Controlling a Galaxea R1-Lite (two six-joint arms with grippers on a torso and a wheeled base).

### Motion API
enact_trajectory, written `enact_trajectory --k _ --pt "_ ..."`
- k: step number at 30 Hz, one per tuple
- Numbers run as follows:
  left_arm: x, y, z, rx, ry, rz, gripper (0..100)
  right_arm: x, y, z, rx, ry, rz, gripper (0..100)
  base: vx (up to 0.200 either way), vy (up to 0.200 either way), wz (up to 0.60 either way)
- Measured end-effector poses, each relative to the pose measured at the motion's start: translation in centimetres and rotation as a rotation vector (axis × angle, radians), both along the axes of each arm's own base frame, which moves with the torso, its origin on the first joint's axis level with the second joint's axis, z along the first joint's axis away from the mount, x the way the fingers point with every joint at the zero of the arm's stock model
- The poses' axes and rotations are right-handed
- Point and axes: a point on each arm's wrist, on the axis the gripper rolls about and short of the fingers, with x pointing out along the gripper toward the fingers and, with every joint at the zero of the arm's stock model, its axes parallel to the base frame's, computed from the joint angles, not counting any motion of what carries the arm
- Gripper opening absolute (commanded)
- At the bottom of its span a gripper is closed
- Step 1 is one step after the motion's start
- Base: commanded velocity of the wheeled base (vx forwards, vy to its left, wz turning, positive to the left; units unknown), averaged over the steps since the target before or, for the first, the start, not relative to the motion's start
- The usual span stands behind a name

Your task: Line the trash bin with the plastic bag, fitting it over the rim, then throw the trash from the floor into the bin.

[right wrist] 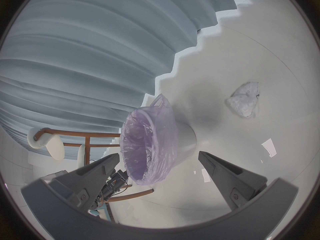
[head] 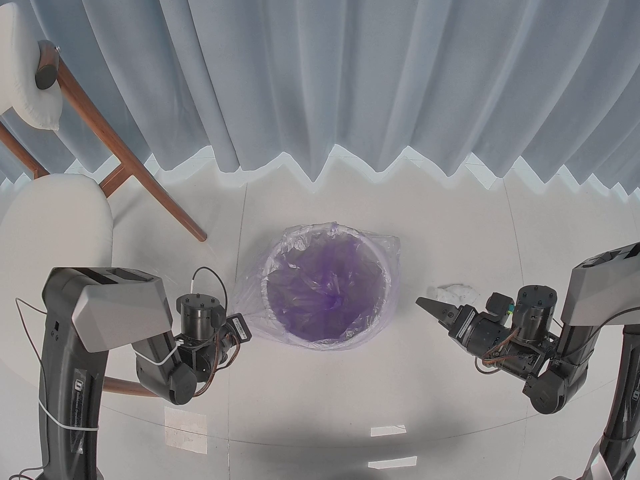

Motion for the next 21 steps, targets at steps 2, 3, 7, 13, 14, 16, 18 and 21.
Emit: enact_trajectory --k 2,3,7,13,14,16,18,21 --pt "0.2 -0.2 -0.7 0.044 0.002 -0.011 0 0.0 0.0 -0.1 -0.004 0.001 -0.007 100 0.0 0.0 0.0" --pt "0.2 -0.3 -1.0 0.071 0.005 -0.021 0 0.0 -0.1 -0.1 -0.008 0.002 -0.01 100 0.0 0.0 0.0" --pt "0.3 -0.9 -1.9 0.135 -0.015 -0.058 0 0.1 -0.1 -1.1 -0.069 -0.001 -0.006 100 0.0 0.0 0.0" --pt "-0.1 -1.9 -2.2 0.15 -0.062 -0.095 0 1.8 0.4 -2.5 -0.149 -0.061 0.013 100 0.0 0.0 0.0" --pt "-0.2 -2.0 -2.1 0.149 -0.068 -0.099 0 2.3 0.5 -2.5 -0.145 -0.074 0.012 100 0.0 0.0 0.0" --pt "-0.7 -2.2 -1.8 0.145 -0.086 -0.108 0 3.0 0.8 -2.4 -0.135 -0.098 0.011 100 0.0 0.0 0.0" --pt "-1.3 -2.5 -1.4 0.137 -0.111 -0.117 0 3.6 1.0 -2.3 -0.127 -0.117 0.011 100 0.0 0.0 0.0" --pt "-2.2 -2.7 -0.8 0.124 -0.147 -0.128 0 4.2 1.3 -2.2 -0.12 -0.127 0.019 100 0.0 0.0 0.0"
